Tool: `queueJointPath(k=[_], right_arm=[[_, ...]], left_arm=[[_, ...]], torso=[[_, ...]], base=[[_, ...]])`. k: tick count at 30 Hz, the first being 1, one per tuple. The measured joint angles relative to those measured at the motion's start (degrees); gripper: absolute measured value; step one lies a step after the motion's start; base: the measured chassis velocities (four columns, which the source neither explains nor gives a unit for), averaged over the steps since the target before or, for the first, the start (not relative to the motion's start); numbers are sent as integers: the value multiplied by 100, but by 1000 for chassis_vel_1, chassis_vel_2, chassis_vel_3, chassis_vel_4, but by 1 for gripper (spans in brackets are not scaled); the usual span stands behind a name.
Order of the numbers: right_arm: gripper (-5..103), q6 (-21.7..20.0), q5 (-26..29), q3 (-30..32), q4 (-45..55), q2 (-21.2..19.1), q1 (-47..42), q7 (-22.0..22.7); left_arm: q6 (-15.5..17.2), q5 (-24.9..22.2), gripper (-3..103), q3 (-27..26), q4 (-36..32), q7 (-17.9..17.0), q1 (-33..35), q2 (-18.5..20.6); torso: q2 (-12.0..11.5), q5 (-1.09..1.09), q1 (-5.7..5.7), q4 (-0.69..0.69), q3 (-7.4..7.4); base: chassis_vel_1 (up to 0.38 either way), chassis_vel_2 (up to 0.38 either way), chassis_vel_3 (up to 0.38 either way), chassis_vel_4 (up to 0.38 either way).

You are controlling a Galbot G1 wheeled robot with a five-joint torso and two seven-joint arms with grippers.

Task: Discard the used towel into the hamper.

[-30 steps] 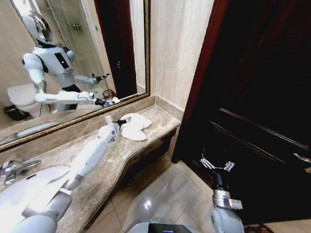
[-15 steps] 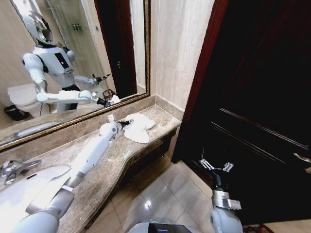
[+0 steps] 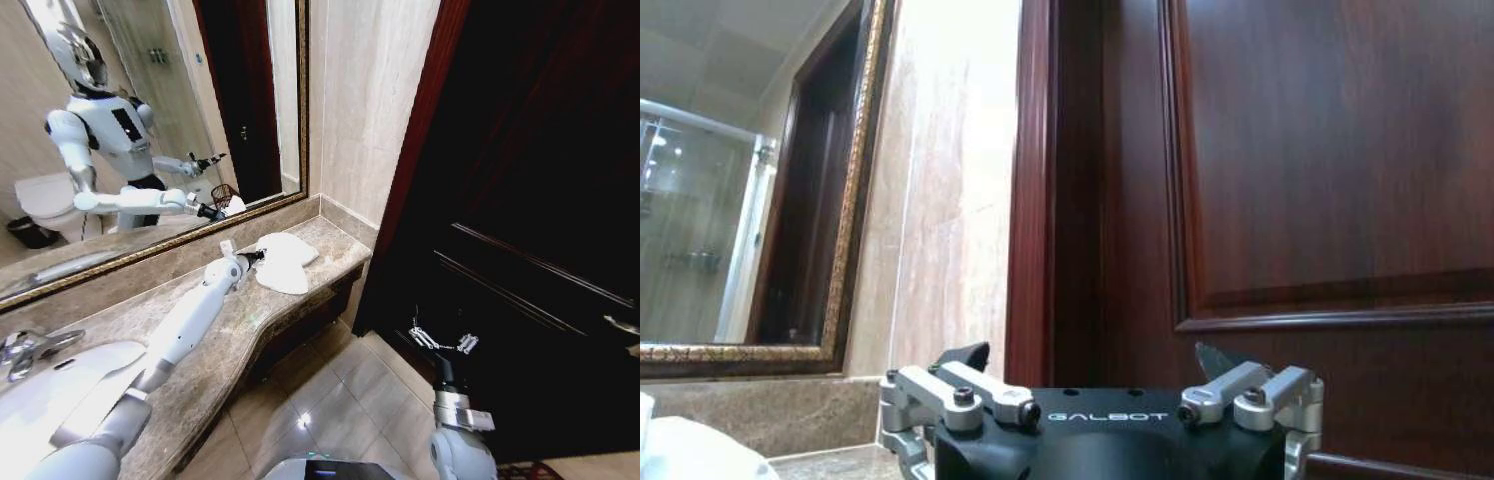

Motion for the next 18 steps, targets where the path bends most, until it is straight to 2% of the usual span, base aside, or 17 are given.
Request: queueJointPath(k=[11, 15, 16, 18], right_arm=[[100, -44, 8, -68, 130, 50, -69, 84], [100, -95, -14, -136, 194, 125, -97, 135], [100, -95, -14, -136, 194, 125, -97, 135], [100, -114, -21, -170, 204, 147, -111, 155]], left_arm=[[-92, -148, 4, -280, -524, -23, 340, 171], [-130, -293, 4, -716, -1204, -184, 720, 250], [-130, -293, 4, -716, -1204, -184, 720, 250], [-109, -410, 4, -1004, -1644, -404, 994, 283]], torso=[[0, 0, 0, 0, 0], [0, 1, 0, 0, 0], [0, 1, 0, 0, 0], [0, 0, 0, 0, 0]], base=[[0, 0, 0, 0], [0, 0, 0, 0], [0, 0, 0, 0], [0, 0, 0, 0]])
